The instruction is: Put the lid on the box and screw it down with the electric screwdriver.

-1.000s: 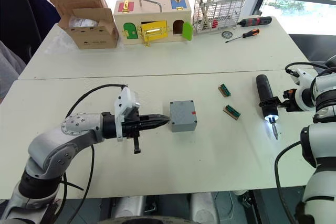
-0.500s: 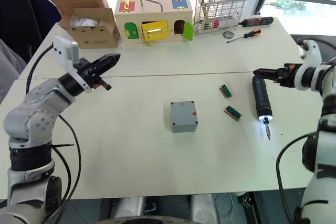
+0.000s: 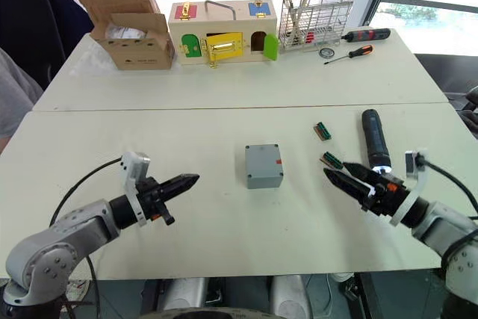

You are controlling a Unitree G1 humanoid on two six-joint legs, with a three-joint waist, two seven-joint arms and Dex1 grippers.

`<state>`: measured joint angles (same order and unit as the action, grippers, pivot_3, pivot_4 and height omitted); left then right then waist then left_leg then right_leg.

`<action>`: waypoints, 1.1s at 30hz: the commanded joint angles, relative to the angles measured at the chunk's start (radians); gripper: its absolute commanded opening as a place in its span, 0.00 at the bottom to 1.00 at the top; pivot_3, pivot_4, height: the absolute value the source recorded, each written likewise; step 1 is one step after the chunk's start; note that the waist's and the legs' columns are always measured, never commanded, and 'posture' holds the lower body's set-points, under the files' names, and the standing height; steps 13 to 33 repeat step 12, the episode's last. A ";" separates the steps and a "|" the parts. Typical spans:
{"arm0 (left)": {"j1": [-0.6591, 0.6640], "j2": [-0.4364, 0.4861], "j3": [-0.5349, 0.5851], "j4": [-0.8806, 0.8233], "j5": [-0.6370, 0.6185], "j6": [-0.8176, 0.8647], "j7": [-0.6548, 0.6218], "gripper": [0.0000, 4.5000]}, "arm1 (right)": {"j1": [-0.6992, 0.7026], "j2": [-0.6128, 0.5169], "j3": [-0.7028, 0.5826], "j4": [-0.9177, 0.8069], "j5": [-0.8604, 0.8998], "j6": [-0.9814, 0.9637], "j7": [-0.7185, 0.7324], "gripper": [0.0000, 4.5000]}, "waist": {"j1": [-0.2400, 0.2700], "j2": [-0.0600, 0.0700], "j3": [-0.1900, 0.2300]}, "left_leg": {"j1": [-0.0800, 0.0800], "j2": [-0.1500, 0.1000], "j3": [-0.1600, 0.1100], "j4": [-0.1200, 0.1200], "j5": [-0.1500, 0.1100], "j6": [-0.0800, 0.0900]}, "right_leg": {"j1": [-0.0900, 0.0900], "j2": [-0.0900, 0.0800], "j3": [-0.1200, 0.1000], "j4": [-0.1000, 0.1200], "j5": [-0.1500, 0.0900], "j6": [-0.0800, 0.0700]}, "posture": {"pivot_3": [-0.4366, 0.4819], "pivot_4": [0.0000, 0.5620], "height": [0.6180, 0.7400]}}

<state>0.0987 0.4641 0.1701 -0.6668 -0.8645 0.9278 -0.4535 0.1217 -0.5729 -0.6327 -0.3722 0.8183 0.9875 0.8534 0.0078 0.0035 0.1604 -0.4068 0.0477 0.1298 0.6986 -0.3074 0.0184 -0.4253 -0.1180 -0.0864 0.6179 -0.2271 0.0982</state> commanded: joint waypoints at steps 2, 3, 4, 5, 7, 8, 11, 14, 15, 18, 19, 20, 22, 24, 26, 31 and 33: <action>0.033 0.032 -0.009 -0.030 -0.012 -0.014 -0.018 0.00 | 0.039 -0.004 0.038 -0.005 -0.014 -0.098 0.013 1.00 | 0.001 0.000 0.000 | 0.000 0.000 0.000 0.000 -0.002 0.003 | 0.000 0.000 0.000 0.000 -0.001 -0.002 | 0.48 0.27 0.90; 0.036 0.032 -0.008 -0.028 -0.018 -0.014 -0.018 0.00 | 0.041 -0.006 0.050 0.003 -0.018 -0.111 0.012 1.00 | 0.001 0.000 0.000 | 0.000 0.000 0.000 0.000 -0.002 0.003 | 0.000 0.000 0.000 0.000 -0.001 -0.003 | 0.48 0.27 0.90; 0.041 0.033 -0.008 -0.029 -0.020 -0.016 -0.018 0.00 | 0.046 -0.011 0.063 0.009 -0.028 -0.128 0.015 1.00 | 0.003 0.000 0.000 | 0.000 0.000 0.000 0.000 -0.002 0.004 | 0.000 0.000 0.000 0.000 -0.002 -0.003 | 0.48 0.27 0.90; 0.044 0.031 -0.011 -0.027 -0.018 -0.018 -0.014 0.00 | 0.050 -0.017 0.078 0.017 -0.039 -0.145 0.018 1.00 | 0.005 0.000 0.000 | 0.000 0.000 0.000 0.000 -0.002 0.004 | 0.000 0.000 0.000 0.000 -0.002 -0.003 | 0.48 0.27 0.90; 0.055 0.031 -0.015 -0.026 -0.009 -0.025 -0.014 0.00 | 0.058 -0.024 0.095 0.020 -0.046 -0.166 0.021 1.00 | 0.006 0.000 0.000 | 0.000 0.000 0.000 0.000 -0.002 0.004 | 0.000 0.000 0.000 -0.001 -0.002 -0.003 | 0.48 0.27 0.90; 0.061 0.032 -0.017 -0.026 -0.004 -0.029 -0.015 0.00 | 0.059 -0.025 0.099 0.018 -0.043 -0.170 0.018 1.00 | 0.005 0.000 0.000 | 0.000 0.000 0.000 0.000 -0.002 0.004 | 0.000 0.000 0.000 -0.001 -0.002 -0.003 | 0.48 0.27 0.90; 0.072 0.026 -0.017 -0.026 -0.003 -0.037 -0.009 0.00 | 0.065 -0.023 0.116 0.020 -0.041 -0.187 0.011 1.00 | 0.004 0.000 0.000 | 0.000 0.000 0.000 0.000 -0.002 0.004 | 0.000 0.000 0.000 -0.001 -0.002 -0.003 | 0.48 0.27 0.90; 0.072 0.023 -0.017 -0.025 -0.005 -0.040 -0.005 0.00 | 0.068 -0.024 0.121 0.021 -0.042 -0.192 0.011 1.00 | 0.004 0.000 0.000 | 0.000 0.000 0.000 0.000 -0.002 0.004 | 0.000 0.000 0.000 -0.001 -0.002 -0.003 | 0.48 0.27 0.90; 0.072 0.023 -0.017 -0.025 -0.005 -0.040 -0.005 0.00 | 0.068 -0.024 0.121 0.021 -0.042 -0.192 0.011 1.00 | 0.004 0.000 0.000 | 0.000 0.000 0.000 0.000 -0.002 0.004 | 0.000 0.000 0.000 -0.001 -0.002 -0.003 | 0.48 0.27 0.90; 0.072 0.023 -0.017 -0.025 -0.005 -0.040 -0.005 0.00 | 0.068 -0.024 0.121 0.021 -0.042 -0.192 0.011 1.00 | 0.004 0.000 0.000 | 0.000 0.000 0.000 0.000 -0.002 0.004 | 0.000 0.000 0.000 -0.001 -0.002 -0.003 | 0.48 0.27 0.90; 0.072 0.023 -0.017 -0.025 -0.005 -0.040 -0.005 0.00 | 0.068 -0.024 0.121 0.021 -0.042 -0.192 0.011 1.00 | 0.004 0.000 0.000 | 0.000 0.000 0.000 0.000 -0.002 0.004 | 0.000 0.000 0.000 -0.001 -0.002 -0.003 | 0.48 0.27 0.90; 0.072 0.023 -0.017 -0.025 -0.005 -0.040 -0.005 0.00 | 0.068 -0.024 0.121 0.021 -0.042 -0.192 0.011 1.00 | 0.004 0.000 0.000 | 0.000 0.000 0.000 0.000 -0.002 0.004 | 0.000 0.000 0.000 -0.001 -0.002 -0.003 | 0.48 0.27 0.90; 0.072 0.023 -0.017 -0.025 -0.005 -0.040 -0.005 0.00 | 0.068 -0.024 0.121 0.021 -0.042 -0.192 0.011 1.00 | 0.004 0.000 0.000 | 0.000 0.000 0.000 0.000 -0.002 0.004 | 0.000 0.000 0.000 -0.001 -0.002 -0.003 | 0.48 0.27 0.90; 0.072 0.023 -0.017 -0.025 -0.005 -0.040 -0.005 0.00 | 0.068 -0.024 0.121 0.021 -0.042 -0.192 0.011 1.00 | 0.004 0.000 0.000 | 0.000 0.000 0.000 0.000 -0.002 0.004 | 0.000 0.000 0.000 -0.001 -0.002 -0.003 | 0.48 0.27 0.90; 0.072 0.023 -0.017 -0.025 -0.005 -0.040 -0.005 0.00 | 0.068 -0.024 0.121 0.021 -0.042 -0.192 0.011 1.00 | 0.004 0.000 0.000 | 0.000 0.000 0.000 0.000 -0.002 0.004 | 0.000 0.000 0.000 -0.001 -0.002 -0.003 | 0.48 0.27 0.90; 0.072 0.023 -0.017 -0.025 -0.005 -0.040 -0.005 0.00 | 0.068 -0.024 0.121 0.021 -0.042 -0.192 0.011 1.00 | 0.004 0.000 0.000 | 0.000 0.000 0.000 0.000 -0.002 0.004 | 0.000 0.000 0.000 -0.001 -0.002 -0.003 | 0.48 0.27 0.90; 0.072 0.023 -0.017 -0.025 -0.005 -0.040 -0.005 0.00 | 0.068 -0.024 0.121 0.021 -0.042 -0.192 0.011 1.00 | 0.004 0.000 0.000 | 0.000 0.000 0.000 0.000 -0.002 0.004 | 0.000 0.000 0.000 -0.001 -0.002 -0.003 | 0.48 0.27 0.90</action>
